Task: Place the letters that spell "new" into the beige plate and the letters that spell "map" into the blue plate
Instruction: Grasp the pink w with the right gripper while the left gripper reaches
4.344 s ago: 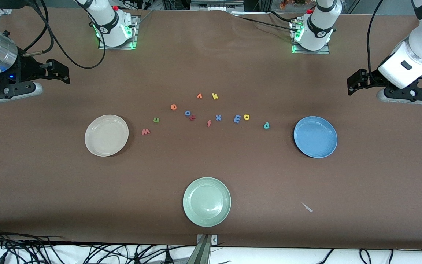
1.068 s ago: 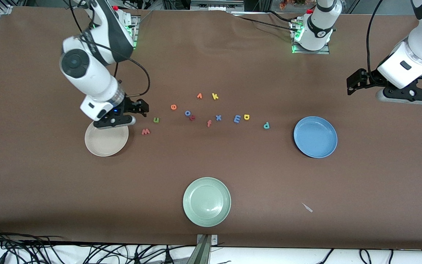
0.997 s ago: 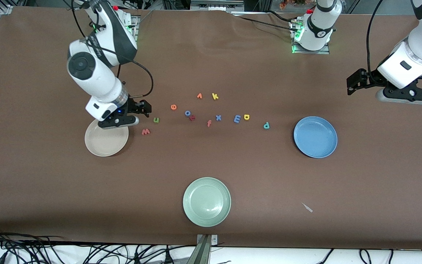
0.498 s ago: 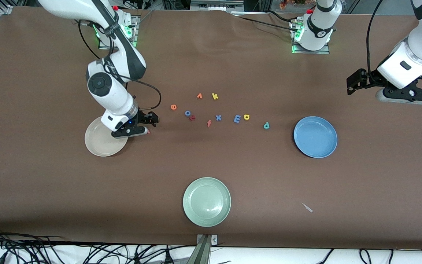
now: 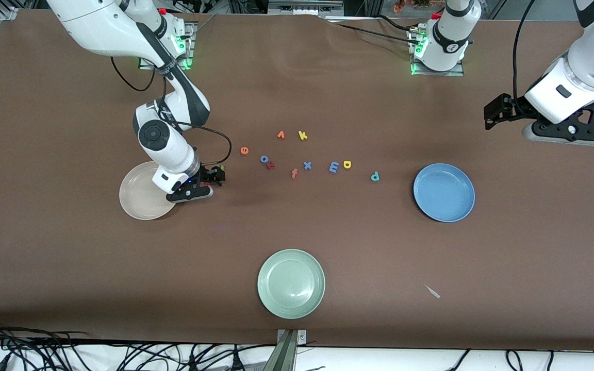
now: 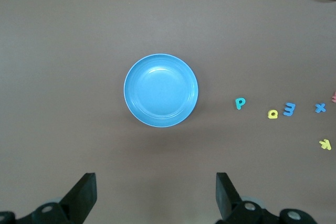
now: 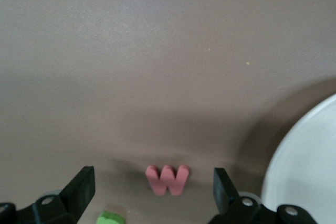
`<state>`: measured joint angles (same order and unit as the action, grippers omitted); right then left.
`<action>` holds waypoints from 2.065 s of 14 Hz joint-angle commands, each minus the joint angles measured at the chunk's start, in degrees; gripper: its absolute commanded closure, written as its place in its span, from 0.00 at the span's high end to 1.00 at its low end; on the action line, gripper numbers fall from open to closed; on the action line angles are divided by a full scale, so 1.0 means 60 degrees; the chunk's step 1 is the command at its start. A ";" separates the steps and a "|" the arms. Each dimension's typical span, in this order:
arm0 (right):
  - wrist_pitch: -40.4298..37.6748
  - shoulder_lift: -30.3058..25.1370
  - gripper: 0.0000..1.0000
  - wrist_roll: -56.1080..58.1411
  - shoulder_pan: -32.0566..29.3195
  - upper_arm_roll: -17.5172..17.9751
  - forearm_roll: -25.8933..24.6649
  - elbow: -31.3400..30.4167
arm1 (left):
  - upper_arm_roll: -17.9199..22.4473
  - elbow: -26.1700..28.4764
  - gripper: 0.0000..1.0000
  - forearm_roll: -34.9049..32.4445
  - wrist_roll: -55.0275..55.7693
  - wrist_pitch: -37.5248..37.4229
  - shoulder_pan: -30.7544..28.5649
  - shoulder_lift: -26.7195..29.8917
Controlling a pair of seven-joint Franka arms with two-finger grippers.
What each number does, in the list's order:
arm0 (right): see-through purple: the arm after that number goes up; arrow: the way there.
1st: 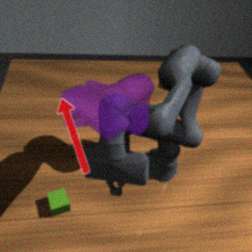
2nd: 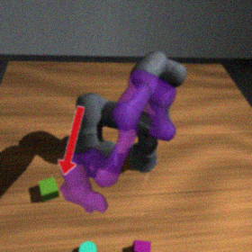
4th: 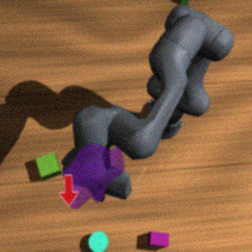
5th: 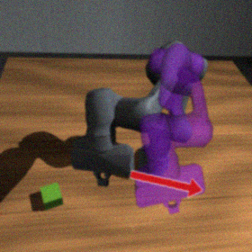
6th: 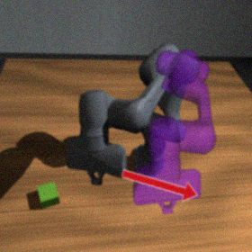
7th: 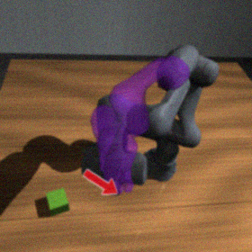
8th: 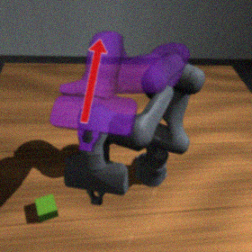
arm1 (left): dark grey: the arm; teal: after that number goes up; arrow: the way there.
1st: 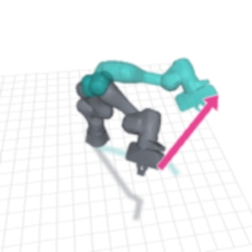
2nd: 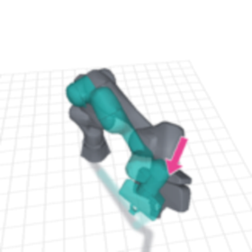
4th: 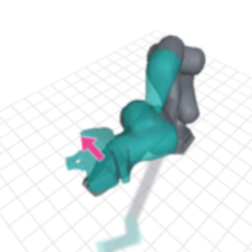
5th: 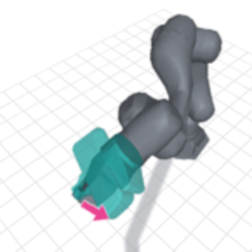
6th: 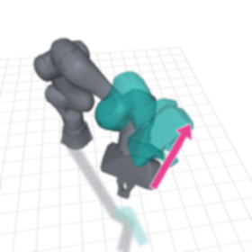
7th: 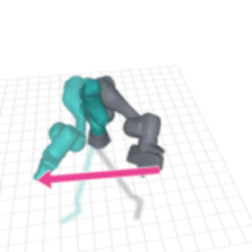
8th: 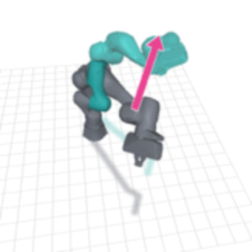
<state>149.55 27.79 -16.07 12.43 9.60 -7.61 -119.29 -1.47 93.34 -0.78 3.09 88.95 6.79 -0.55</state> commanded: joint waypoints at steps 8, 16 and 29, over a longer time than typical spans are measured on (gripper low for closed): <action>-0.0110 0.0408 1.00 -0.0792 0.0491 -0.0501 -0.0884 0.0224 | 0.0040 -0.0248 1.00 0.0218 -0.0178 -0.0220 0.0026 -0.0098; -0.0096 0.0496 0.81 -0.0969 0.0491 -0.0486 -0.0914 0.0166 | -0.0209 -0.0248 1.00 0.0907 -0.1218 -0.0425 0.0448 -0.1369; -0.2563 -0.0118 0.31 -0.0415 0.0477 -0.0457 -0.0943 0.1363 | -0.0326 0.2177 1.00 0.0205 -0.3210 0.5395 0.3643 -0.4522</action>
<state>142.56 29.34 -20.02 15.12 7.05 -12.47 -115.33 -4.12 99.18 2.57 -14.45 112.07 26.51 -28.75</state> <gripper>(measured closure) 0.599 0.000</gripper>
